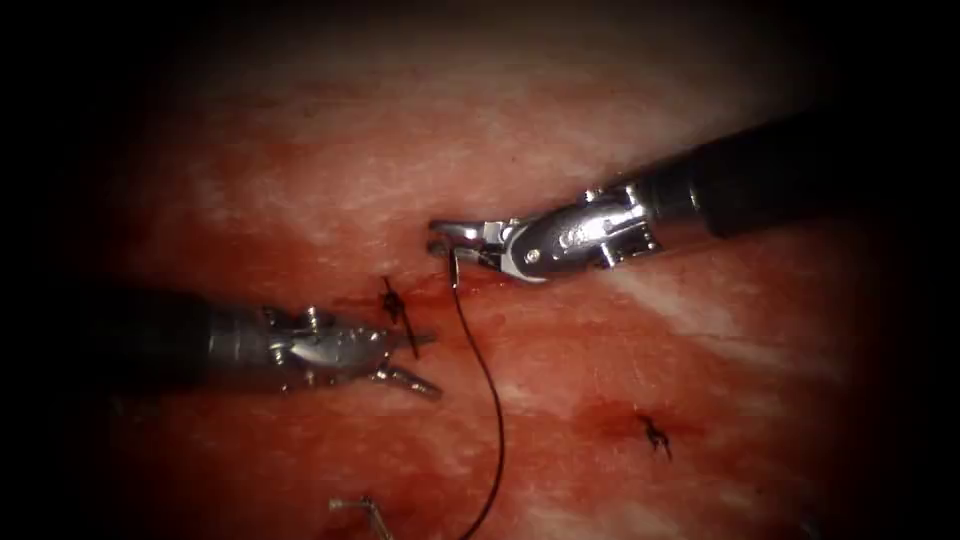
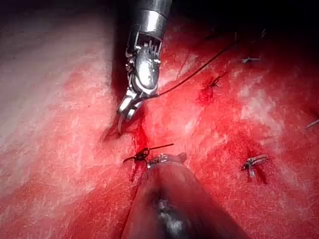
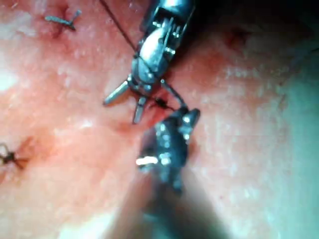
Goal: Wound Closure
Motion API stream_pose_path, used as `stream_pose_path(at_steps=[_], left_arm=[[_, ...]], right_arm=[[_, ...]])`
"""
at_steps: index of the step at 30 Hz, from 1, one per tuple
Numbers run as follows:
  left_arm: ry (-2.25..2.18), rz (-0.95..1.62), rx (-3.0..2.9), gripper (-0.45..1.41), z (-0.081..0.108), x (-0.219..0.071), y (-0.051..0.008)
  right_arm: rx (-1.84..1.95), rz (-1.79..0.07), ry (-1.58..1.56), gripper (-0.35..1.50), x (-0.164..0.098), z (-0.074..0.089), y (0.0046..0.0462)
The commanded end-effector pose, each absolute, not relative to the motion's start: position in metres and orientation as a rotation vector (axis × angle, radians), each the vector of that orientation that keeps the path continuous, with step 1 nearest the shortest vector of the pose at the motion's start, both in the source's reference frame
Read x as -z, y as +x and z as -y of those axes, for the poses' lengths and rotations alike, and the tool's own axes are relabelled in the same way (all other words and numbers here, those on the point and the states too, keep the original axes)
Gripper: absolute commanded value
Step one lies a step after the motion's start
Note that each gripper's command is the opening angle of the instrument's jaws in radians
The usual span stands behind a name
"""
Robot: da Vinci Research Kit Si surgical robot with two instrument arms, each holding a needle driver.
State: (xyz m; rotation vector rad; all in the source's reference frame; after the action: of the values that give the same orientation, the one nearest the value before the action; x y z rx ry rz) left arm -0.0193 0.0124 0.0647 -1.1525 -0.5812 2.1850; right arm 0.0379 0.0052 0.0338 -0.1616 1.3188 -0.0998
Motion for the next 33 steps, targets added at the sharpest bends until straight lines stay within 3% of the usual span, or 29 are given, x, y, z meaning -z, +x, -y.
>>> stream_pose_path(at_steps=[1,33], left_arm=[[-1.148,0.586,-2.188,0.37,-0.0119,-0.0654,-0.0197],[-1.126,0.602,-2.205,0.37,-0.0117,-0.0660,-0.0191]], right_arm=[[0.104,-1.319,-0.163,-0.35,-0.0342,-0.0049,0.0384],[0.152,-1.349,-0.248,-0.35,-0.0317,-0.0062,0.0382]])
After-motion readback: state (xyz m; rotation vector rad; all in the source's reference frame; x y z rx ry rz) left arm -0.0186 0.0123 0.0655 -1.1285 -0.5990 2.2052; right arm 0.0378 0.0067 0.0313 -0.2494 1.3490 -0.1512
